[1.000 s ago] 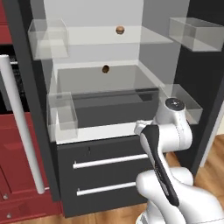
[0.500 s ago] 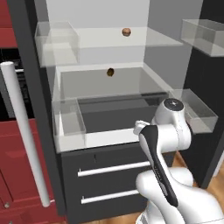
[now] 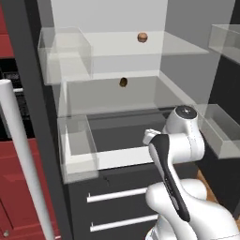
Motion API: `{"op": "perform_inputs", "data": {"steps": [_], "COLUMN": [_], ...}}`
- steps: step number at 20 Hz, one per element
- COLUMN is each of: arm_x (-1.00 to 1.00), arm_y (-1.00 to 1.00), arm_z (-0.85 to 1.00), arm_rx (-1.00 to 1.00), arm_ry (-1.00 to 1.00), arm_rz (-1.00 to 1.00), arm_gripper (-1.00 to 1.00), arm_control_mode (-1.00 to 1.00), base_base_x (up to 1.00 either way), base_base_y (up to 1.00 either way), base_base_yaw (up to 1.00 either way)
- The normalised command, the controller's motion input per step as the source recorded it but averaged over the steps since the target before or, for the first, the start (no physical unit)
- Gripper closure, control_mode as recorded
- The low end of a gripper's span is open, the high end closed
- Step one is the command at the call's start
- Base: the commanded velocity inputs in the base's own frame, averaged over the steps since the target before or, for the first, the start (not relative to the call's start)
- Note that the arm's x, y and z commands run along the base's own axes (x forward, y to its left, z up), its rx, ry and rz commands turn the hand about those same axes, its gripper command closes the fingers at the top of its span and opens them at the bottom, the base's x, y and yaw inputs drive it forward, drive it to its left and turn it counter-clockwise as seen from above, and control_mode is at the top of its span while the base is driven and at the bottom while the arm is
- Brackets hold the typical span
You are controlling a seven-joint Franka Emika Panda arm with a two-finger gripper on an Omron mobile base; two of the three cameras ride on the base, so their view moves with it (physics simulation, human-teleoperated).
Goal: Place the mango in the correct fridge rack based on whether it is a fruit or vegetable. Finally, close the fridge door.
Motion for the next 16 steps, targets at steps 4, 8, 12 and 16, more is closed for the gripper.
{"op": "perform_inputs", "data": {"steps": [4,8,12,16], "arm_x": [0.00,0.00,0.00,-0.09], "arm_y": [0.00,0.00,0.00,0.00], "arm_z": [0.00,0.00,0.00,0.75], "arm_rx": [0.00,0.00,0.00,-0.02], "arm_ry": [0.00,0.00,0.00,-0.29], "arm_rz": [0.00,0.00,0.00,0.03], "arm_gripper": [1.00,1.00,1.00,1.00], "arm_control_mode": [1.00,1.00,1.00,-1.00], "base_base_x": [0.52,0.56,0.29,0.00], "base_base_y": [0.43,0.10,0.00,0.00], "base_base_yaw": [0.00,0.02,0.02,0.00]}}
